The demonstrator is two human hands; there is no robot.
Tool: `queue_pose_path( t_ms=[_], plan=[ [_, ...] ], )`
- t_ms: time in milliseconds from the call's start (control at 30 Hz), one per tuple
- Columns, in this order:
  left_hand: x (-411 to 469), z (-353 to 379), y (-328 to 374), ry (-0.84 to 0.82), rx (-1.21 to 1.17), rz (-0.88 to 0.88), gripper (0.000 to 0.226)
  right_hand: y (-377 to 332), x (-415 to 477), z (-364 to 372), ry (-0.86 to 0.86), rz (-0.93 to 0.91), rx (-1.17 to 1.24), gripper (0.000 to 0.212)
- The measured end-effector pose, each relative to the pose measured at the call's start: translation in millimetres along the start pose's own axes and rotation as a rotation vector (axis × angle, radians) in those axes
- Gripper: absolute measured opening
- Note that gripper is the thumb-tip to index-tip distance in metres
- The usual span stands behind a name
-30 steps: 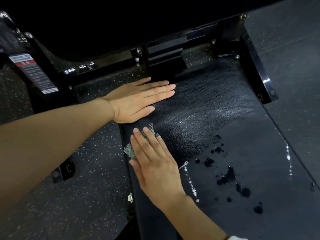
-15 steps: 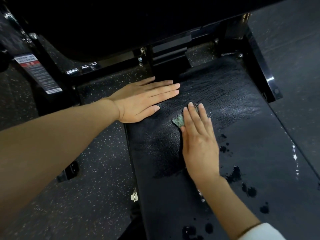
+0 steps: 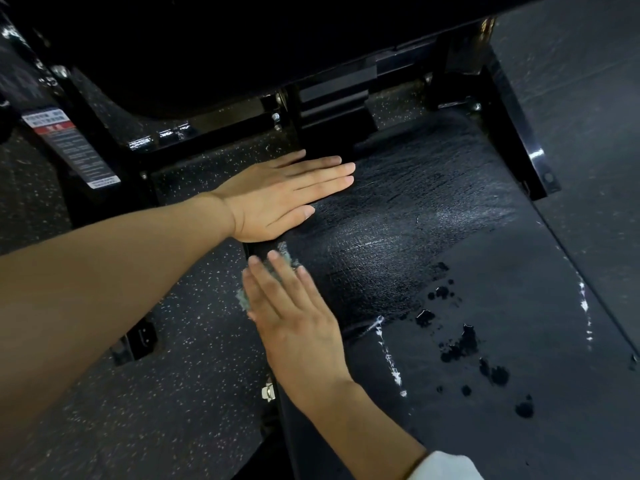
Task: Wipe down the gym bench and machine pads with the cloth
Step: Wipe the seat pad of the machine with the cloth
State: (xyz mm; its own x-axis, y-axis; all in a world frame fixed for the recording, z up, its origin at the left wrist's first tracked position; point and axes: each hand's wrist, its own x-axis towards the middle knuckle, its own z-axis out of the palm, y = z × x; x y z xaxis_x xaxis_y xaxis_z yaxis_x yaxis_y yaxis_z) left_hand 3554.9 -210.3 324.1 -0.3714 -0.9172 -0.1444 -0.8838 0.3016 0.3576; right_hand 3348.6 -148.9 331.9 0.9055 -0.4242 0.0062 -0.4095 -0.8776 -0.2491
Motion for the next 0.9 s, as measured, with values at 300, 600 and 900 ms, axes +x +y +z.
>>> queue_pose_path(
  t_ms=[300,600,900],
  plan=[
    [-0.7,2.5,0.3,0.01,0.014,-0.033,0.058,58.9,-3.8,-21.1,0.025,0.075,-0.029,0.057],
    [-1.5,3.1,3.7,0.017,0.047,-0.046,0.058,86.5,-5.9,-18.5,0.178,0.325,0.011,0.043],
    [-1.8,3.0,8.9,-0.02,0.109,-0.082,0.061,40.5,-10.7,-8.0,0.089,0.019,0.022,0.058]
  ],
)
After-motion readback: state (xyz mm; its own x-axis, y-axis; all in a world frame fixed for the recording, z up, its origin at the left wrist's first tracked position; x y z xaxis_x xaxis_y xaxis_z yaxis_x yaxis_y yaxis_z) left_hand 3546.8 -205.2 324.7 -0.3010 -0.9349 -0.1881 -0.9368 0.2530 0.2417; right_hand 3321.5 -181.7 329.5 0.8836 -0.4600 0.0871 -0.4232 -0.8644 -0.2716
